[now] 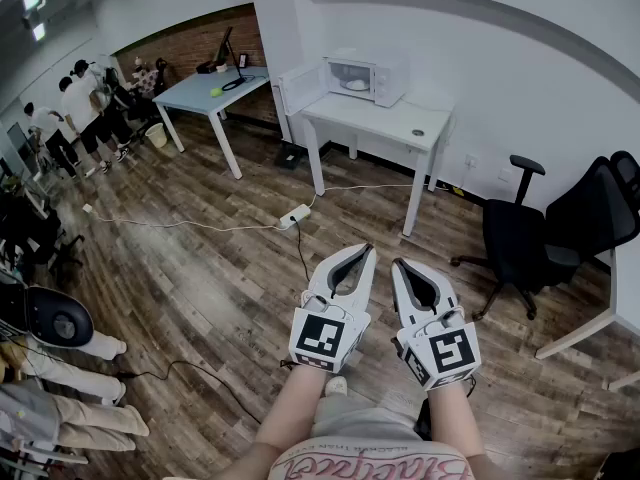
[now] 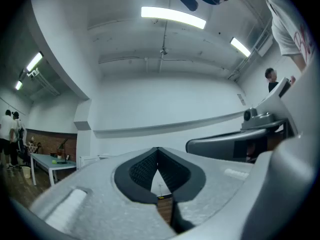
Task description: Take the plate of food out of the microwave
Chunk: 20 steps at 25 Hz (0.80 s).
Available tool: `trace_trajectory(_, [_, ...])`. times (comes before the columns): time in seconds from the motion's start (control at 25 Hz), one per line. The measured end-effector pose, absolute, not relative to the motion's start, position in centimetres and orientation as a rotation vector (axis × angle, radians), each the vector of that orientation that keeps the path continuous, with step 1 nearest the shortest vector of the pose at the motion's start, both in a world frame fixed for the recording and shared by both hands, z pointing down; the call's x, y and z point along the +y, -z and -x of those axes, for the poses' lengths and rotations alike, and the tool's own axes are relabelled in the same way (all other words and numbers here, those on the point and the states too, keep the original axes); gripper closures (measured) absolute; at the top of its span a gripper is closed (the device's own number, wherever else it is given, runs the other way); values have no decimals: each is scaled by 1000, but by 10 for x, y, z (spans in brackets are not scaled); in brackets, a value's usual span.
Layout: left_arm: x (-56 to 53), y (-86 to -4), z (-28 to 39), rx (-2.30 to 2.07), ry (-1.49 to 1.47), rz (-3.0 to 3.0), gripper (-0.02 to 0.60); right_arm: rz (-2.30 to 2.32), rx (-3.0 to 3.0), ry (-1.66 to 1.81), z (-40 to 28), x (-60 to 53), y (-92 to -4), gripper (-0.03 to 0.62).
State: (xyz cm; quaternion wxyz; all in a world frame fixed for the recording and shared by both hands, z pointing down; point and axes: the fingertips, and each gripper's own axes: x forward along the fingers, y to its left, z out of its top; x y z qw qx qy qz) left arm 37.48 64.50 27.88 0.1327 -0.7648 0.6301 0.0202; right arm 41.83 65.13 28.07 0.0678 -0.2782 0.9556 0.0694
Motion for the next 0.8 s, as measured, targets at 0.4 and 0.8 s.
trace_trajectory(0.4, [654, -280, -418, 1739, 21, 2311, 575, 771, 2853, -63, -462, 664, -288, 583])
trace_trajectory(0.8, [626, -262, -397, 1672, 21, 2415, 575, 804, 2869, -99, -445, 636, -291, 582])
